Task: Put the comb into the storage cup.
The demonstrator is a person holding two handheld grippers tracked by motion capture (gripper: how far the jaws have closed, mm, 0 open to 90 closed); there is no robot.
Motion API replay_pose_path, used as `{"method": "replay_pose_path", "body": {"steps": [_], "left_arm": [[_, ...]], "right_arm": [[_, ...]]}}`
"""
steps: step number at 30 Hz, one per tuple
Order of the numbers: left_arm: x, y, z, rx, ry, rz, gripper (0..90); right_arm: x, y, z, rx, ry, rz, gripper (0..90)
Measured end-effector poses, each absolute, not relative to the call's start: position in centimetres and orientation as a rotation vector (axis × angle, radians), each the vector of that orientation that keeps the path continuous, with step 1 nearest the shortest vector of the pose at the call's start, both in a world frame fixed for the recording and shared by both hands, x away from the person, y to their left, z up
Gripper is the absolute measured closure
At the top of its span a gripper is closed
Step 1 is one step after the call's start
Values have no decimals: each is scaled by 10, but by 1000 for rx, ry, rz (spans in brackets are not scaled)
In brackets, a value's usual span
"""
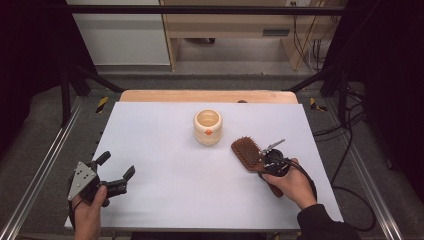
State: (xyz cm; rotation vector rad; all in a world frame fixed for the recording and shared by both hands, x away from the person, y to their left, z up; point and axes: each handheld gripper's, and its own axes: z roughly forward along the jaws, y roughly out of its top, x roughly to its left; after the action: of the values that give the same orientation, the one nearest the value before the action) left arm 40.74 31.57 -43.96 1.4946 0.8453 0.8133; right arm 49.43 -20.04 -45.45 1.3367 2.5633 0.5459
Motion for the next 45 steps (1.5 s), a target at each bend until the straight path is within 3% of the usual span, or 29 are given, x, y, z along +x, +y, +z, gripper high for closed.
{"method": "replay_pose_path", "body": {"steps": [6, 19, 41, 45], "left_arm": [[408, 315, -440, 1497, 843, 812, 19], [408, 316, -440, 1491, 847, 813, 20], [405, 307, -435, 1499, 866, 761, 22], [401, 302, -426, 1507, 892, 798, 35]], "right_arm": [[495, -203, -455, 1368, 2551, 573, 722], [493, -206, -455, 1362, 2530, 604, 729], [462, -208, -429, 1270, 2222, 1116, 729], [461, -204, -425, 1239, 2180, 1159, 729]]}}
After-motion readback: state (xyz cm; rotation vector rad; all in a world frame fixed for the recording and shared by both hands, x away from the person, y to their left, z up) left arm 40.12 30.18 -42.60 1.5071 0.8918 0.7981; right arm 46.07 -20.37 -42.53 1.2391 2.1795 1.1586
